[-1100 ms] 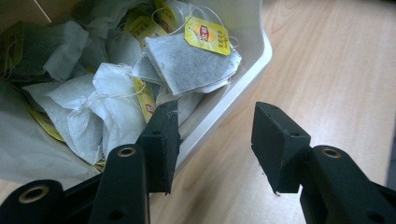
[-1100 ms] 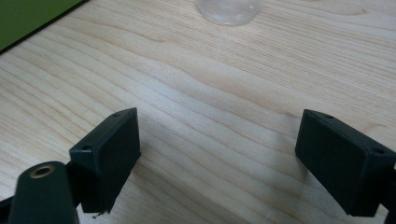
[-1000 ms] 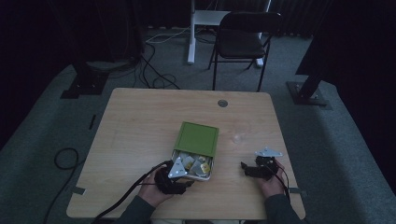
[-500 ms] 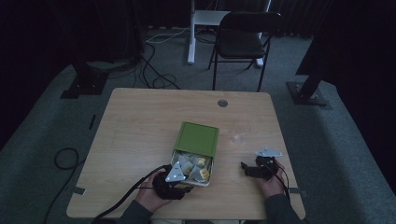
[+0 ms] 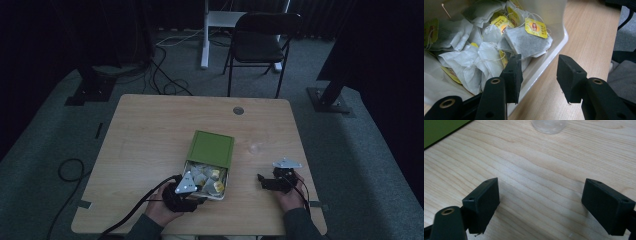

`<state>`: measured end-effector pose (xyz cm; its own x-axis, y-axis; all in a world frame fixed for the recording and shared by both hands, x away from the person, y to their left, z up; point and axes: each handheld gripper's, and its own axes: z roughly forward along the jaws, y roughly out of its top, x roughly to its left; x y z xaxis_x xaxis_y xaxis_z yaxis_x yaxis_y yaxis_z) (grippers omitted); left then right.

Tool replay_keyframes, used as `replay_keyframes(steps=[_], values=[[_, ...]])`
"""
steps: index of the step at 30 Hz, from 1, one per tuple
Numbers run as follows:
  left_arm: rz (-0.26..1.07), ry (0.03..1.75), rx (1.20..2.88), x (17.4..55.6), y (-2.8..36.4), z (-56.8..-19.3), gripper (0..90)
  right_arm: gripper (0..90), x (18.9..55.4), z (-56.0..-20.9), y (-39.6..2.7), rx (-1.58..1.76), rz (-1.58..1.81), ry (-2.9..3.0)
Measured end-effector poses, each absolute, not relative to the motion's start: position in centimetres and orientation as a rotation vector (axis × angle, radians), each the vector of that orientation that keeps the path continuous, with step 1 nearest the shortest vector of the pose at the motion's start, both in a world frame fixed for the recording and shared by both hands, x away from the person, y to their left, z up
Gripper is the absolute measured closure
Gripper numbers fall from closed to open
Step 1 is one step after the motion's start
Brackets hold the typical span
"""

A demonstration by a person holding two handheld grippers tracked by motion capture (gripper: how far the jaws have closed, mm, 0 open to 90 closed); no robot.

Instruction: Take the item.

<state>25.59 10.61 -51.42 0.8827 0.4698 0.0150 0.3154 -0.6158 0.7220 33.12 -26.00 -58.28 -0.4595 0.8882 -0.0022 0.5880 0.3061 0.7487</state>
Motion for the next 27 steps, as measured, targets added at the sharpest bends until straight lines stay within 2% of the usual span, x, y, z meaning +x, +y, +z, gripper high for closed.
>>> replay_keyframes(steps=[17,27], values=[[0.181,0.552,2.329,25.2,10.3,-51.7,59.5,14.3,33.1,-58.3,-26.0,1.316,0.972,2.161],[0.295,0.602,2.208,25.4,10.5,-50.9,57.9,14.3,33.1,-58.3,-26.0,1.315,0.972,2.162]])
